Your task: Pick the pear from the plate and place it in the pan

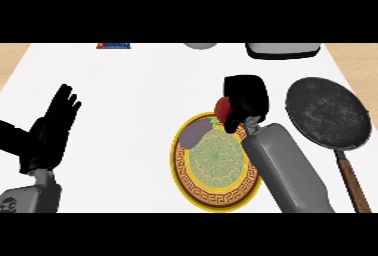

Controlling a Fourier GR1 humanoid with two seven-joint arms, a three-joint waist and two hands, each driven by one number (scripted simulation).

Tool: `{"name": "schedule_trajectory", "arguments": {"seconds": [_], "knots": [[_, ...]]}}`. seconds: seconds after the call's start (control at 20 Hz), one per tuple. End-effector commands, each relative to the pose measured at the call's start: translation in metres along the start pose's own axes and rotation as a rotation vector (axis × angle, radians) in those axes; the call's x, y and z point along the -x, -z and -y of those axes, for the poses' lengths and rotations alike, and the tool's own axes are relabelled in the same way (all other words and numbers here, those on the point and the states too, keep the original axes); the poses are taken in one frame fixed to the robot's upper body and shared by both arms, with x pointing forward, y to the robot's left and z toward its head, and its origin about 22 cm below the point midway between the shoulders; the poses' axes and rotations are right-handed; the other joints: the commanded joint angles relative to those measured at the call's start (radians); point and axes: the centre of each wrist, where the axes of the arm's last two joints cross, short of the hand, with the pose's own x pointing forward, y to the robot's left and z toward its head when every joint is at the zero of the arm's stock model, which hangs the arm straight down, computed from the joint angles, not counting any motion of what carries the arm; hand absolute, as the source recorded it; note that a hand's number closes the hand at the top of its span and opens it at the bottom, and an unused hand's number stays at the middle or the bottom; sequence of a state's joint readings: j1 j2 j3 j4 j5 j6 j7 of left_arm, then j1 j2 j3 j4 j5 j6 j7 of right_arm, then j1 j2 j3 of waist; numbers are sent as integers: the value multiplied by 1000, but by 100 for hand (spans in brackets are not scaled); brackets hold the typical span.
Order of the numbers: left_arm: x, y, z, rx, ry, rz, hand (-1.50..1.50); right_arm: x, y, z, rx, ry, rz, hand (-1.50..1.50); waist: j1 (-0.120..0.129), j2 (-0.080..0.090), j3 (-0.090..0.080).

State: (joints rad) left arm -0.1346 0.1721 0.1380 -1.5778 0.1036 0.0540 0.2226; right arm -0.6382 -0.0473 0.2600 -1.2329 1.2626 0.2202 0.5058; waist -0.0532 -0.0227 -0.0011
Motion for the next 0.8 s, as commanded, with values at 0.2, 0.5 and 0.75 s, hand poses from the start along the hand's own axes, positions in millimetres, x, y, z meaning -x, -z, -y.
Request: {"name": "schedule_trajectory", "arguments": {"seconds": [0.2,0.5,0.75], "knots": [[-15,6,8,31,5,15,0,-3,-71,78,261,24,-150,150,29,13,1],[-16,-5,11,26,-10,31,0,44,-60,114,331,105,-257,150,55,21,1],[-28,-3,10,50,-10,20,0,105,-53,107,381,140,-343,150,55,22,2]]}}
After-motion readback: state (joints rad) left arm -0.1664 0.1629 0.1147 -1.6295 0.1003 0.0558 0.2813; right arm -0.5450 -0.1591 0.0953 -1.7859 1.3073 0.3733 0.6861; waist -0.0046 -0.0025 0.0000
